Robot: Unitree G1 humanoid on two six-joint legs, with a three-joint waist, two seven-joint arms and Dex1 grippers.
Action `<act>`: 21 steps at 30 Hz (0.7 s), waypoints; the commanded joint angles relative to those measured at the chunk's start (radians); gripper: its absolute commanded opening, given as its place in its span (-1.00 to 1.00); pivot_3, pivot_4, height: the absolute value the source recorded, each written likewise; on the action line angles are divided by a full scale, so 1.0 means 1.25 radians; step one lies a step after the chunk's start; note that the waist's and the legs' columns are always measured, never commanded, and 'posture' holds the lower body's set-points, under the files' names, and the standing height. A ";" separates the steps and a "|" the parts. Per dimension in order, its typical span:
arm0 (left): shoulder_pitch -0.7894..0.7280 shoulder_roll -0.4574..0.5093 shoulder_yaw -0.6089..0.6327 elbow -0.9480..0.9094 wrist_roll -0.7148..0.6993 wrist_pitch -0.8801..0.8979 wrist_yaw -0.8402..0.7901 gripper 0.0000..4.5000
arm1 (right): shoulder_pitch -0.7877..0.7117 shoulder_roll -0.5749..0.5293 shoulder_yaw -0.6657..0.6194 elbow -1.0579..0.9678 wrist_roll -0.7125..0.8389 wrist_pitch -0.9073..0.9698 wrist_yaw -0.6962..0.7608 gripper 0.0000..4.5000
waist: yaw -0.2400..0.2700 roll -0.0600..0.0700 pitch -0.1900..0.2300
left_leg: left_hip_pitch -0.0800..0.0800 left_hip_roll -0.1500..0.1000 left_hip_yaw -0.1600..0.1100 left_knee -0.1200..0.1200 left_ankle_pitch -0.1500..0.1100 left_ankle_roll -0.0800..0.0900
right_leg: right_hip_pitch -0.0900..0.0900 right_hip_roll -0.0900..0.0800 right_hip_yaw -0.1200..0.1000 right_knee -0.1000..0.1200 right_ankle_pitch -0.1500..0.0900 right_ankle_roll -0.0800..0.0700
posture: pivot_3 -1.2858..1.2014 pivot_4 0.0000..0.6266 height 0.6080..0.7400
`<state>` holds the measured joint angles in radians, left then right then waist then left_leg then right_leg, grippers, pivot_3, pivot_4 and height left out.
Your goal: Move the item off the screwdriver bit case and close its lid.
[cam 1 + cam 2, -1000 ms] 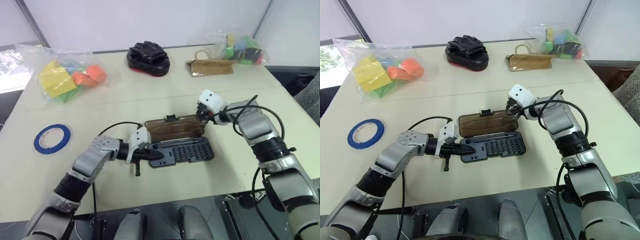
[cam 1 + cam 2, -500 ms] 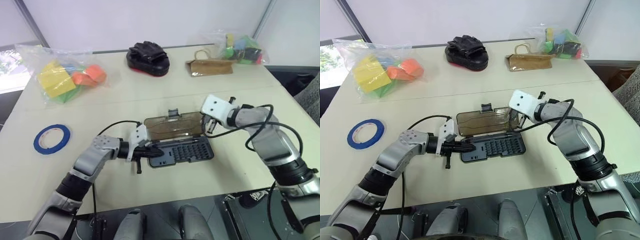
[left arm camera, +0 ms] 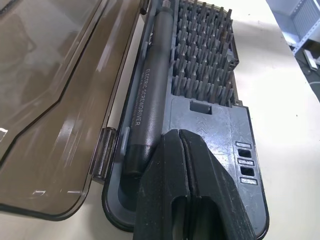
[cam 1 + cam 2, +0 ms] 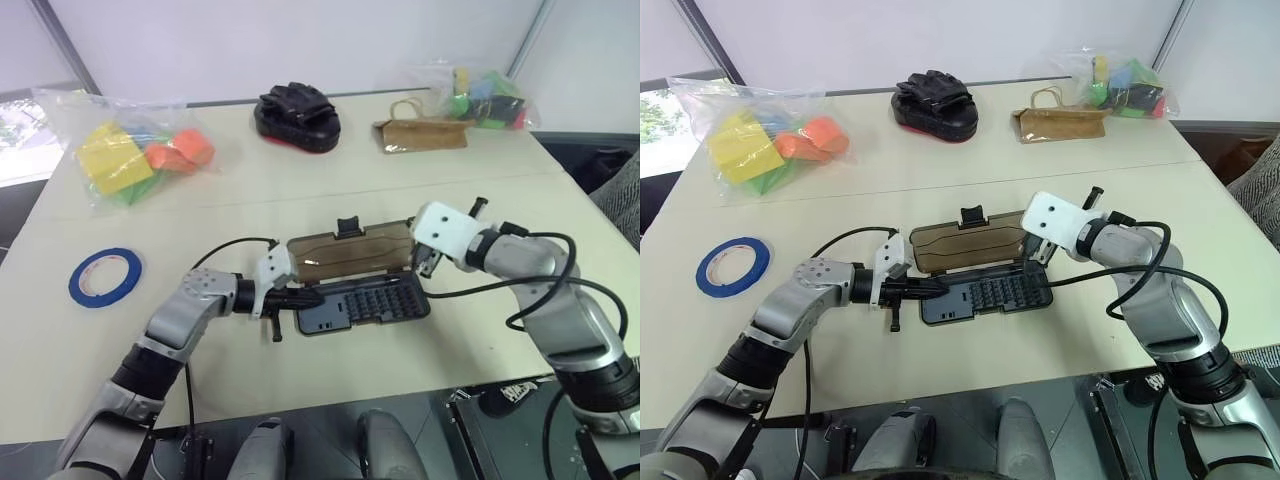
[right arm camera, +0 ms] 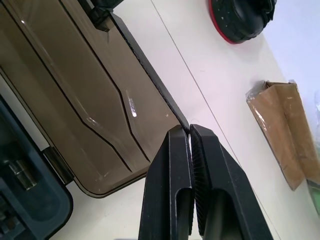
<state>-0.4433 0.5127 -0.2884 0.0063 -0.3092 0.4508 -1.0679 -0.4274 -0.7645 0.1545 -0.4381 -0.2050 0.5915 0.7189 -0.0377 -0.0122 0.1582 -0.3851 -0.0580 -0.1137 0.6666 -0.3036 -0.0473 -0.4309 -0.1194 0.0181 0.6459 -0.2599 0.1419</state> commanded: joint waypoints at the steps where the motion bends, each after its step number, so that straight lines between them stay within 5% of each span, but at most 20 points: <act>1: 0.006 0.005 0.005 0.021 0.024 0.002 0.017 -1.00 | -0.009 0.002 -0.011 -0.056 0.006 -0.018 0.001 -0.99 | 0.001 0.000 0.000 | 0.000 0.000 0.000 0.000 0.000 0.000 | 0.000 0.000 0.000 0.000 0.000 0.000 | 0.03 -0.52 1.00; 21: -0.021 -0.018 0.097 -0.035 -0.071 0.059 0.023 -1.00 | 0.001 0.005 -0.001 -0.012 -0.008 -0.046 -0.007 -0.99 | 0.016 0.000 0.000 | 0.000 0.000 0.000 0.000 0.000 0.000 | 0.000 0.000 0.000 -0.001 0.000 0.000 | 0.03 -0.52 1.00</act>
<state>-0.4673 0.4899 -0.1969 -0.0041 -0.3821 0.5222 -1.0402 -0.4219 -0.7619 0.1608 -0.4284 -0.2141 0.5560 0.7136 -0.0173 -0.0124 0.1584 -0.3855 -0.0580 -0.1134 0.6668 -0.3036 -0.0474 -0.4308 -0.1194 0.0182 0.6452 -0.2599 0.1419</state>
